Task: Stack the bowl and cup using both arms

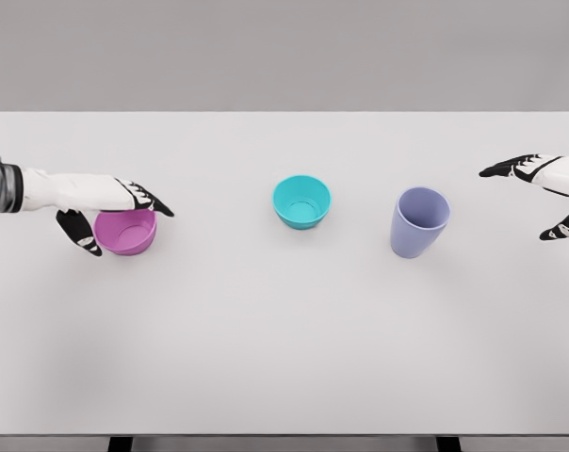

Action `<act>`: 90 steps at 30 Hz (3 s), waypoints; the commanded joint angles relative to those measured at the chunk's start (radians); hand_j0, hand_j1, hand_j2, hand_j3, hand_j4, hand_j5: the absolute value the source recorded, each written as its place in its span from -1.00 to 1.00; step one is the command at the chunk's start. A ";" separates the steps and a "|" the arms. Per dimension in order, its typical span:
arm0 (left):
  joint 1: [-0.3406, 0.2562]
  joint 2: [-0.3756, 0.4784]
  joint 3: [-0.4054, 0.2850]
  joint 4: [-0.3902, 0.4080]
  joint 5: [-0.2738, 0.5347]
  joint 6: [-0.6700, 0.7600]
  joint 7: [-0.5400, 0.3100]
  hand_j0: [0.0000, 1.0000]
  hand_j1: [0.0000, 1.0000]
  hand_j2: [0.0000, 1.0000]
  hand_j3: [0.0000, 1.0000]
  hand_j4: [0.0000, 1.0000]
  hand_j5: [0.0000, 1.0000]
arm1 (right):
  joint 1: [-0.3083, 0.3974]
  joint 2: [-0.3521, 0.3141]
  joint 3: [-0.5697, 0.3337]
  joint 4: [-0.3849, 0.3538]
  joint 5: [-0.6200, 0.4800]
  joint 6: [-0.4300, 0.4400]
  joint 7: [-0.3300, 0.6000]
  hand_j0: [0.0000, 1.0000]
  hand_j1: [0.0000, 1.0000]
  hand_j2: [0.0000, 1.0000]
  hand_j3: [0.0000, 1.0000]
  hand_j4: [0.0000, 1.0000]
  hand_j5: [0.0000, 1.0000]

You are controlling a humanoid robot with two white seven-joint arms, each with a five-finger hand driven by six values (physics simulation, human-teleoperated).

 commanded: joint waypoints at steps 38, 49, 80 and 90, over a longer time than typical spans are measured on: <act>0.008 -0.025 0.005 0.047 -0.005 0.002 0.000 0.56 0.56 0.56 0.56 0.56 0.56 | 0.000 -0.004 0.000 0.000 -0.007 0.003 0.000 1.00 1.00 1.00 1.00 1.00 1.00; -0.003 -0.025 0.015 0.033 -0.002 0.002 0.000 0.55 0.55 0.55 0.55 0.55 0.55 | 0.000 -0.004 0.000 -0.002 -0.007 0.003 0.000 1.00 1.00 1.00 1.00 1.00 1.00; -0.038 -0.094 0.088 -0.010 -0.001 0.002 0.000 0.46 0.46 0.46 0.46 0.46 0.46 | 0.000 -0.004 0.000 0.000 -0.007 0.003 0.000 1.00 1.00 1.00 1.00 1.00 1.00; -0.040 -0.140 0.105 -0.010 -0.001 0.002 0.000 0.46 0.46 0.46 0.46 0.46 0.46 | 0.000 -0.004 0.000 0.005 -0.007 0.003 0.000 1.00 1.00 1.00 1.00 1.00 1.00</act>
